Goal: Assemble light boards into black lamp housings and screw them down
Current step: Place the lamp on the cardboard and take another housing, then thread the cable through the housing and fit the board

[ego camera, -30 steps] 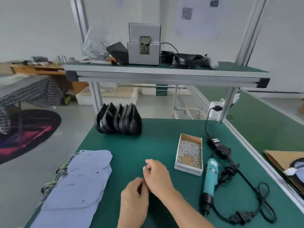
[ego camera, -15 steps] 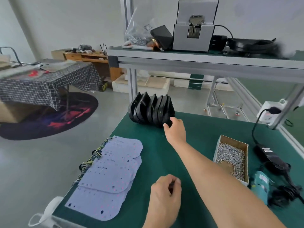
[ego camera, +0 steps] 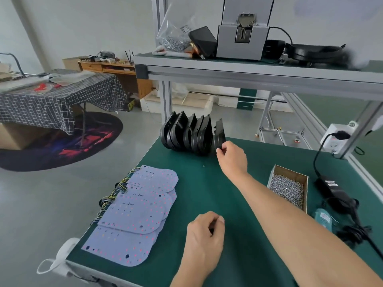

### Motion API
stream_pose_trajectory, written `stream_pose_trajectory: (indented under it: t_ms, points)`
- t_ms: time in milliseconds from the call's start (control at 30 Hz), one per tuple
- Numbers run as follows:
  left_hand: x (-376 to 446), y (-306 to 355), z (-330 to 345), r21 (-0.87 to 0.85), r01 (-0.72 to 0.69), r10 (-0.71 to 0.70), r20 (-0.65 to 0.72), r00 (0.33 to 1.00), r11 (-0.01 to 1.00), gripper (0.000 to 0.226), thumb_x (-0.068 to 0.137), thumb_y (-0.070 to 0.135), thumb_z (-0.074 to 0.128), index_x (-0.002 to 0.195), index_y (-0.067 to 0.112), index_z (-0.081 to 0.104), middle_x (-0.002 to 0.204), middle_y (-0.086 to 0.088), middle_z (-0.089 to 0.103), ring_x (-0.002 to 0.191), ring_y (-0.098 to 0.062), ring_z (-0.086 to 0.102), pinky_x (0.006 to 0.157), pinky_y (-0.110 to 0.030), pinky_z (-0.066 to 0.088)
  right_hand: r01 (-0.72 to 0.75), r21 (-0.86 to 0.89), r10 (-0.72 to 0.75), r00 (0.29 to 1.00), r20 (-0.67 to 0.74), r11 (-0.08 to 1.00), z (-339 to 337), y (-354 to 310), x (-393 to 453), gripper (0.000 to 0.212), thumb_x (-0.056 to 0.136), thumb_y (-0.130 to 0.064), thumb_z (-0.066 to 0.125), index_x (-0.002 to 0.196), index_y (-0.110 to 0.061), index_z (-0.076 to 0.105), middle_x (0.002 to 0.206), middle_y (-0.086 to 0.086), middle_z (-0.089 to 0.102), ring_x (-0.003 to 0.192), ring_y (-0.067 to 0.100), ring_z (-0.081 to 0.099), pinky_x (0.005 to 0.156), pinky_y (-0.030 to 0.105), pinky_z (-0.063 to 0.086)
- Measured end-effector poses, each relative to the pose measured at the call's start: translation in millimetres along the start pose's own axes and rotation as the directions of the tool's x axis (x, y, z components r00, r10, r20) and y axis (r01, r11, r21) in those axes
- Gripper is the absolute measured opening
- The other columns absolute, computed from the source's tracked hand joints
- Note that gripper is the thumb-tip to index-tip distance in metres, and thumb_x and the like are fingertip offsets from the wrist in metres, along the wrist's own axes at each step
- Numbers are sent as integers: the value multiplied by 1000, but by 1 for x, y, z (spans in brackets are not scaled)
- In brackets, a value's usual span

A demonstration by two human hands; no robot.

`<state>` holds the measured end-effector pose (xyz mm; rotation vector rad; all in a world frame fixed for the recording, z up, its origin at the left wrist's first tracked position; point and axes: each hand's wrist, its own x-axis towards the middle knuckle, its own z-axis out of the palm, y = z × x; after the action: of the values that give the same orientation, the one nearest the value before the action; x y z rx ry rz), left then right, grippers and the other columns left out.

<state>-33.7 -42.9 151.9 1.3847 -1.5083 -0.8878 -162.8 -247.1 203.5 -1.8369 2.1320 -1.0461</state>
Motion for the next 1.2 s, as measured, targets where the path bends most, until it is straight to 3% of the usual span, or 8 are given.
stream_pose_trajectory:
  t_ms: [233, 400, 567, 700, 867, 1000, 1100, 1200]
  points:
    - [0, 1, -1, -53, 8, -8, -9, 1000, 999, 30, 102, 27, 56, 78, 13, 64, 60, -1, 53, 55, -9, 38, 55, -26, 36, 203, -126, -203, 979, 15, 971, -66, 10, -101, 12, 97, -29, 65, 89, -22, 60, 84, -9, 64, 69, 18, 63, 61, 36, 52]
    - [2, 3, -4, -86, 45, -53, -92, 994, 995, 36, 109, 33, 44, 89, 14, 66, 83, -2, 70, 82, -21, 62, 80, -36, 50, 435, -333, -427, 899, 101, 837, -100, 12, -203, 22, 80, -23, 84, 83, -21, 62, 78, -7, 59, 56, 16, 61, 43, 27, 34]
    - [-4, 7, -6, -155, 88, -100, -71, 992, 984, 14, 106, 37, 51, 107, 33, 65, 101, 17, 71, 96, 4, 63, 78, -6, 44, 556, -402, -502, 831, 241, 727, -99, 16, -260, 37, 62, -14, 93, 72, -21, 58, 69, -5, 50, 52, 15, 54, 38, 28, 36]
    - [-5, 4, -5, -104, 101, -106, -40, 994, 989, 17, 100, 30, 60, 116, 27, 67, 109, 14, 71, 94, -1, 66, 81, -14, 49, 566, -411, -480, 824, 300, 714, -94, 20, -272, 39, 59, -12, 93, 69, -22, 57, 69, -4, 47, 52, 17, 50, 38, 30, 36]
    - [-8, 8, -5, -87, 96, -102, -72, 992, 992, 17, 99, 27, 61, 115, 25, 67, 111, 10, 70, 92, -7, 67, 85, -23, 53, 519, -305, -473, 854, 216, 798, -105, 16, -267, 26, 75, -31, 90, 74, -24, 65, 76, -7, 52, 53, 13, 55, 42, 26, 37]
    - [-10, 12, -10, -195, 141, -160, -84, 984, 971, 15, 101, 29, 59, 113, 27, 67, 110, 12, 70, 95, -1, 66, 81, -12, 49, 397, -178, -382, 917, 112, 900, -112, 2, -248, 7, 90, -33, 77, 95, -28, 75, 90, -14, 61, 62, 10, 61, 48, 32, 53]
    - [-13, 16, -16, -301, 141, -195, -157, 968, 943, 11, 102, 23, 58, 104, 28, 68, 94, 9, 74, 84, -6, 68, 73, -15, 51, 375, -59, -367, 924, 110, 925, -103, -22, -225, 8, 94, -25, 74, 101, -28, 78, 89, -15, 64, 68, 10, 62, 62, 37, 56]
    - [-21, 20, -28, -331, 88, -189, -286, 939, 939, 20, 100, 13, 57, 100, 30, 68, 90, 13, 74, 85, -8, 68, 75, -19, 52, 379, 89, -389, 894, 222, 921, -82, -51, -194, 12, 96, -21, 72, 103, -23, 81, 94, -9, 74, 84, 14, 70, 84, 43, 55]
